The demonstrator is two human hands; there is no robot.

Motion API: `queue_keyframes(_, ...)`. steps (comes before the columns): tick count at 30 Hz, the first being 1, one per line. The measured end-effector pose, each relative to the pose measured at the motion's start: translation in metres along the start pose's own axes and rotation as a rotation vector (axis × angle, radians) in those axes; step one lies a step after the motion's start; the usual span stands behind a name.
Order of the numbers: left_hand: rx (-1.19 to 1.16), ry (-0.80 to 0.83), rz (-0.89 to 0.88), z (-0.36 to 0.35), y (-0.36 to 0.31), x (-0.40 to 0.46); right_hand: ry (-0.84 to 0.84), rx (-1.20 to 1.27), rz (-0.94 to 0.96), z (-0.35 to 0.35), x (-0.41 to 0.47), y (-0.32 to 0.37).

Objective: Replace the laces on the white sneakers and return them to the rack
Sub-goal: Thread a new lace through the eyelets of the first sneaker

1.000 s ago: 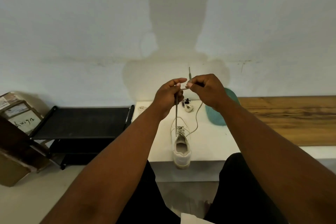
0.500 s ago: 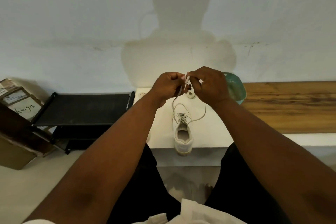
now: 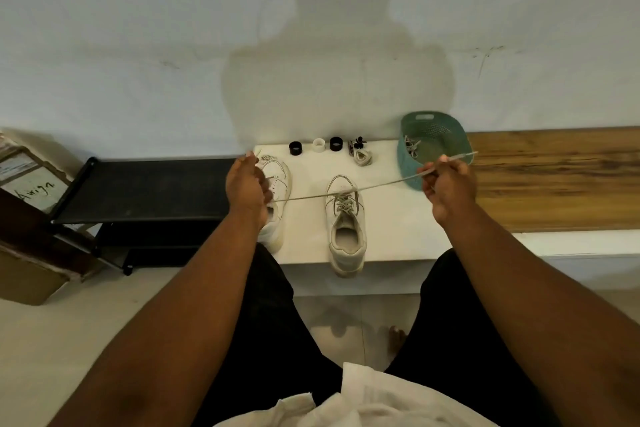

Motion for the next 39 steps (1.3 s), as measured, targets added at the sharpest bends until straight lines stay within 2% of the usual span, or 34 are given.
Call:
queue_keyframes(3, 0.489, -0.154, -0.267, 0.02, -0.025, -0.001, -0.186, -0.217, -0.009, 0.049, 0.02, -0.01)
queue_keyframes(5, 0.845, -0.234, -0.342, 0.028, -0.025, 0.001, -0.17, -0.375, -0.084, 0.07, 0.027, -0.027)
queue_keyframes(7, 1.113, -0.221, -0.347, 0.026, -0.011, 0.0, -0.126, -0.531, -0.174, 0.079, 0.029, -0.047)
queue_keyframes(9, 1.345, -0.15, -0.515, 0.005, 0.001, -0.004, -0.213, -0.718, -0.156, 0.078, 0.021, -0.048)
queue_keyframes(10, 1.354, -0.09, -0.585, -0.011, 0.007, -0.009, -0.239, -0.783, -0.08, 0.068, 0.013, -0.043)
queue_keyframes(12, 1.28, 0.097, -0.559, -0.044, 0.023, -0.023, -0.16, -0.885, 0.15, 0.029, -0.006, -0.031)
queue_keyframes(14, 1.256, 0.253, -0.455, -0.067, 0.051, -0.026, 0.043, -0.939, 0.338, -0.017, -0.024, -0.038)
queue_keyframes(17, 1.313, 0.437, -0.406, -0.08, 0.098, -0.024, 0.411, -1.038, 0.477, -0.066, -0.051, -0.073)
queue_keyframes(19, 1.353, 0.505, -0.408, -0.081, 0.116, -0.018, 0.502, -1.149, 0.501, -0.073, -0.058, -0.09)
queue_keyframes(23, 1.338, 0.418, -0.315, -0.066, 0.125, -0.002, 0.529, -1.154, 0.417, -0.067, -0.049, -0.1)
queue_keyframes(27, 1.319, 0.32, -0.339, -0.06, 0.116, 0.002, 0.546, -1.089, 0.43, -0.071, -0.047, -0.101)
queue_keyframes(33, 1.284, 0.358, -0.325, -0.064, 0.119, -0.01, 0.544, -1.055, 0.389, -0.071, -0.044, -0.109)
queue_keyframes(39, 1.292, 0.293, -0.342, -0.062, 0.114, -0.011, 0.566, -1.154, 0.382, -0.07, -0.046, -0.114)
Point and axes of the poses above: each hand's wrist, its own x-axis towards the middle knuckle, its own z-axis out of the back of the hand, y = z × x, the point moved 10 cm from there along x, towards the middle knuckle, and after that the axes turned 5 degrees about z, right-handed, at the moved point
